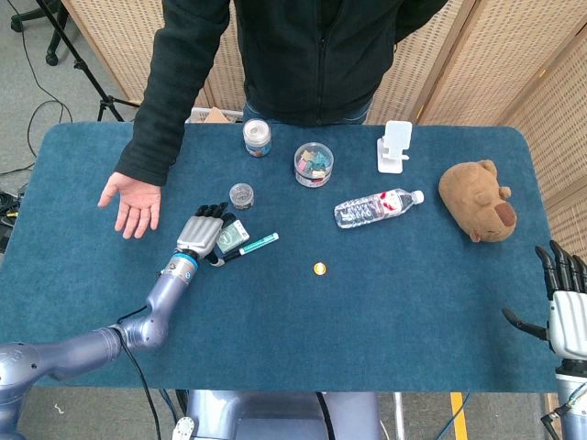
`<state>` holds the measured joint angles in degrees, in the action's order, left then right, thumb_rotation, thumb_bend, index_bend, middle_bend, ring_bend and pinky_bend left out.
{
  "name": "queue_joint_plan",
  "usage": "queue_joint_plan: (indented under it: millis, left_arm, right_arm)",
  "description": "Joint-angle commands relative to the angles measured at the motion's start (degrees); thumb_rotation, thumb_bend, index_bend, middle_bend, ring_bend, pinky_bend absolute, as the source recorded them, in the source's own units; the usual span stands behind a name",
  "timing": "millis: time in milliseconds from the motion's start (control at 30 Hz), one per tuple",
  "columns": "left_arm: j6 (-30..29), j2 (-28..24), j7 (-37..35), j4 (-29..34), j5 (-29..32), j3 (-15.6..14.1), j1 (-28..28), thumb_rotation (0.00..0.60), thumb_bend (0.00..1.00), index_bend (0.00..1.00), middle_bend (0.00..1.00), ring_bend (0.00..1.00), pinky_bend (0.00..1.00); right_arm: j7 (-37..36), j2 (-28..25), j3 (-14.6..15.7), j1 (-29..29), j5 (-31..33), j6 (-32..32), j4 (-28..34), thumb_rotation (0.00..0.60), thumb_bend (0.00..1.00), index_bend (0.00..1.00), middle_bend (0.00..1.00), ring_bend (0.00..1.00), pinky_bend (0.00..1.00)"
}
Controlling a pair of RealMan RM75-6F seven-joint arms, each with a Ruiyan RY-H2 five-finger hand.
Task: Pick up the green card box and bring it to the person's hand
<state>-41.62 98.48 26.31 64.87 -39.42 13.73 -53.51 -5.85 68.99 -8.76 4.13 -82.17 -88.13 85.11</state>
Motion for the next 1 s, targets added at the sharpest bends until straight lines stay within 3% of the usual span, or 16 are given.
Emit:
queue_joint_plan:
  millis: [33, 267, 433, 633, 1000]
  left_arm:
    - [-0.3, 0.7, 1.7, -0.5, 2.4, -0.5, -0.9, 0.6, 0.17, 0.3, 0.0, 0.0, 0.03]
    - [-2.3, 0.9, 3.4, -0.1, 4.4, -1.3, -1.0, 0.6, 0.28, 0.51, 0.0, 0.0, 0.03]
    - [-2.8, 0.7, 3.5, 0.3, 4.0, -1.9, -0.7, 0.6, 0.38, 0.58, 0.0, 0.0, 0.03]
    - [-3.8, -0.1, 2.3, 1.3, 1.8, -2.7, 0.4, 0.6, 0.5, 0.63, 0.0, 0.0, 0.03]
    - [-5.3, -5.6, -4.1, 6.6, -6.0, -4.3, 4.6, 0.6, 0.51, 0.64, 0.0, 0.0, 0.03]
  right_arm:
    - [-0.3, -0.1, -0.1, 0.0, 0.1, 0.0, -0.1, 0.6, 0.0, 0.0, 0.0, 0.0, 0.0]
    - [-0.4, -0.1, 0.0, 0.0, -0.1, 0.0, 0.0, 0.6, 0.0, 0.0, 0.0, 0.0, 0.0]
    - [-0.3, -0.1, 0.0, 0.0, -0.1, 0.0, 0.1, 0.6, 0.0, 0.0, 0.0, 0.0, 0.0]
    - [-0.3, -0.1, 0.1, 0.0, -0.2, 0.0, 0.2, 0.6, 0.0, 0.0, 0.0, 0.0, 0.0]
    - [-0.2, -0.2, 0.2, 0.0, -0.5, -0.2, 0.5, 0.6, 0.0, 0.0, 0.0, 0.0, 0.0]
